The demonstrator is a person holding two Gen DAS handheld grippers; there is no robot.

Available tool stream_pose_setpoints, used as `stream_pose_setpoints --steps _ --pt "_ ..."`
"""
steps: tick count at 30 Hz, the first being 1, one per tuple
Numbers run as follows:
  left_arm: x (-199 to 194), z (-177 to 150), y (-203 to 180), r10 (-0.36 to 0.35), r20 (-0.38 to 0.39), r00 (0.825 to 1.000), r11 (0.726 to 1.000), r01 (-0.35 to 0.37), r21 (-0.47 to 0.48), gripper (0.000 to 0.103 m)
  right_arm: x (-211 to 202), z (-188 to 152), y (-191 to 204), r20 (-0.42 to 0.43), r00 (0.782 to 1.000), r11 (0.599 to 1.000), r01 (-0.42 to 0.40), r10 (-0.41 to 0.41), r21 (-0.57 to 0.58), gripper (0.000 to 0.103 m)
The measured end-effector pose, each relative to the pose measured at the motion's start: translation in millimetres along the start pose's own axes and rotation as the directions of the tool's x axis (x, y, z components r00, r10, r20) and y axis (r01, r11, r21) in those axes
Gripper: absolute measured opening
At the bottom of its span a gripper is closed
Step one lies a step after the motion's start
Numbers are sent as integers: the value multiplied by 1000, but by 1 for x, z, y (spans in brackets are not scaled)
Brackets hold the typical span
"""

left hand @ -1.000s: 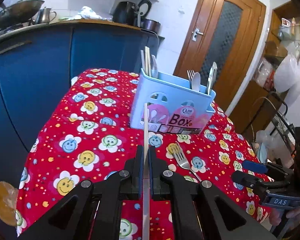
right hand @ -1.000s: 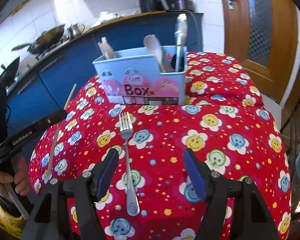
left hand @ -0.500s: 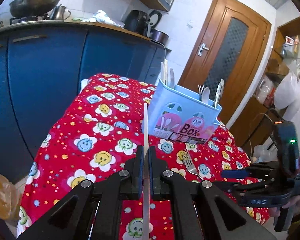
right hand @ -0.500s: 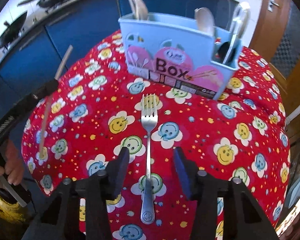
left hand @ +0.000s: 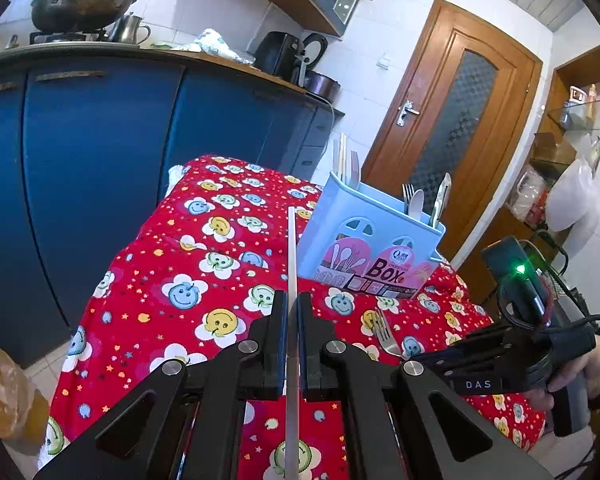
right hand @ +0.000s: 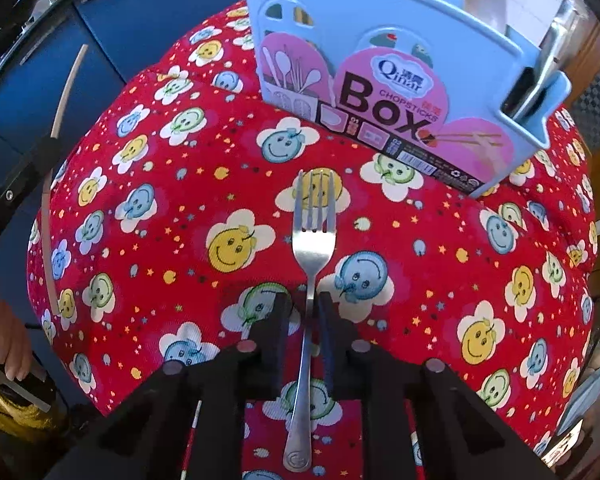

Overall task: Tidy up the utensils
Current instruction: 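Lift the fork with the right tool while the left tool carries the chopstick to the holder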

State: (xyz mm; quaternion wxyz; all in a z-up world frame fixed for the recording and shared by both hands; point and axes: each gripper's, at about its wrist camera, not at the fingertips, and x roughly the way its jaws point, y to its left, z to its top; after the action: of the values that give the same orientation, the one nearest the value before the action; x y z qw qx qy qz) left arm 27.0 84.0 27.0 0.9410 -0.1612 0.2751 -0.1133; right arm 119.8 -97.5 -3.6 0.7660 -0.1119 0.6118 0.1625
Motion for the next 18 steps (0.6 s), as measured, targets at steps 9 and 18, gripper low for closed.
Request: stream_pose_setpoints --steps 9,18 --pt "2 -3 1 -10 2 1000 1000 10 -21 4 0 -1 2 30 999 999 32 -32 -25 7" --pt "-5 2 -6 -39 21 999 999 39 -18 4 -30 -41 -20 269 960 988 -114 83 102 5"
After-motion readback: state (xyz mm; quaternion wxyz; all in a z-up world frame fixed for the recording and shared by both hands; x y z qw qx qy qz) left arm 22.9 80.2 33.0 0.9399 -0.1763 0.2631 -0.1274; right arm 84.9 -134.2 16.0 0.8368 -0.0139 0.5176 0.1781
